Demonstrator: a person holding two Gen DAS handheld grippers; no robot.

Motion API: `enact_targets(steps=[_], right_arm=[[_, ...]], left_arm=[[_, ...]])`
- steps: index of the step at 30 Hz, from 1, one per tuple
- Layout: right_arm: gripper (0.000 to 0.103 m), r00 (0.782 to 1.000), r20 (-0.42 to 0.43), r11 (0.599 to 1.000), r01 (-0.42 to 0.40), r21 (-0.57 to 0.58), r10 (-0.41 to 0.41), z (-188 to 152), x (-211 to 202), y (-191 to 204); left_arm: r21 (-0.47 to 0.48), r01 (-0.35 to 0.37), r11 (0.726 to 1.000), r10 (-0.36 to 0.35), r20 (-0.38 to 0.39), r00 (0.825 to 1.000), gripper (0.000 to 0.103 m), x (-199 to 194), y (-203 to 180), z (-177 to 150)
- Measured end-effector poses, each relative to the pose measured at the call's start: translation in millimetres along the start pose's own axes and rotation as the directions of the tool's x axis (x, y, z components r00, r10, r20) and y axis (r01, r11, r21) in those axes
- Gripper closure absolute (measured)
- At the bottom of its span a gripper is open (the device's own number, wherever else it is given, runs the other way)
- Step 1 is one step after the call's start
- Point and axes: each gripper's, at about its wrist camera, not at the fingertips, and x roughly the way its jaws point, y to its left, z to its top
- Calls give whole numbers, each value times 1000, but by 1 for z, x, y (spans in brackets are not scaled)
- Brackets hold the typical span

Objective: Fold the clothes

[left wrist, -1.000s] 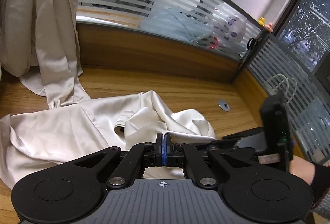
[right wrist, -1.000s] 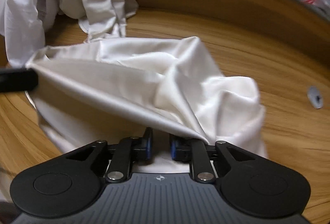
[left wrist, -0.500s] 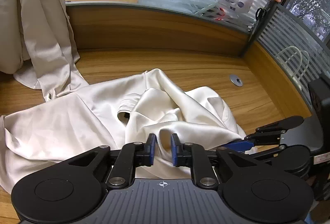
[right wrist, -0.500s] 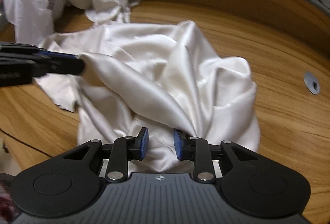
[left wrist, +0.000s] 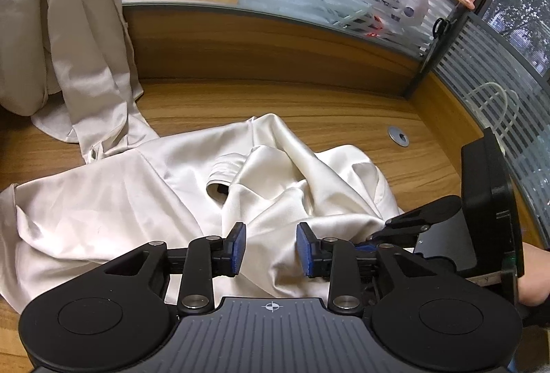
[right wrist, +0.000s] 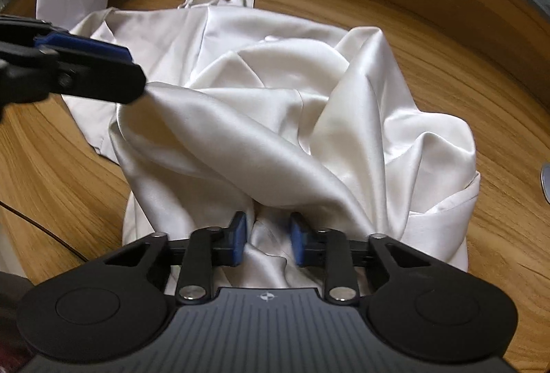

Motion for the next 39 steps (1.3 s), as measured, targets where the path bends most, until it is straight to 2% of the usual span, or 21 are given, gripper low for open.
enact_targets(steps=[1, 5, 9, 13, 17, 22, 28, 30, 31, 34, 39], right_arm=[[98, 1000, -2, 1000, -3, 0, 3, -1, 0, -2], [100, 998, 51, 999, -39, 38, 37, -2, -24, -11], [100, 983, 163, 993, -101, 68, 89, -1, -78, -20], [100, 954, 278, 987, -139, 79, 112, 6, -147, -31], [101, 906, 401, 979, -184, 91, 133, 17, -211, -47], [101, 849, 514, 978, -192, 84, 122, 32, -277, -59], [101, 769, 632, 985, -165, 50, 97, 48, -345, -66], [101, 746, 659, 988, -153, 35, 92, 52, -358, -64], [101, 742, 665, 990, -136, 27, 84, 52, -365, -62], [101, 764, 642, 995, -100, 25, 61, 53, -361, -60], [101, 844, 534, 997, -72, 24, 48, 49, -302, -47]], left_arm=[[-2, -1, 1000, 1, -1, 1000, 65, -1, 1, 0], [-10, -2, 1000, 2, 0, 1000, 62, -4, 3, 2], [-27, 9, 1000, -9, 30, 1000, 56, -13, 5, 4], [-51, 22, 998, -19, 64, 998, 53, -23, 6, 6], [-53, 32, 998, -28, 79, 996, 52, -29, 6, 9], [-30, 47, 998, -44, 97, 994, 51, -37, 0, 13], [0, 70, 998, -69, 121, 990, 49, -48, -9, 19], [0, 74, 997, -73, 124, 990, 49, -49, -11, 20], [-4, 75, 997, -74, 124, 989, 49, -49, -10, 20], [-18, 81, 997, -78, 124, 989, 49, -49, -10, 20], [-44, 79, 996, -74, 108, 991, 49, -47, -6, 16]])
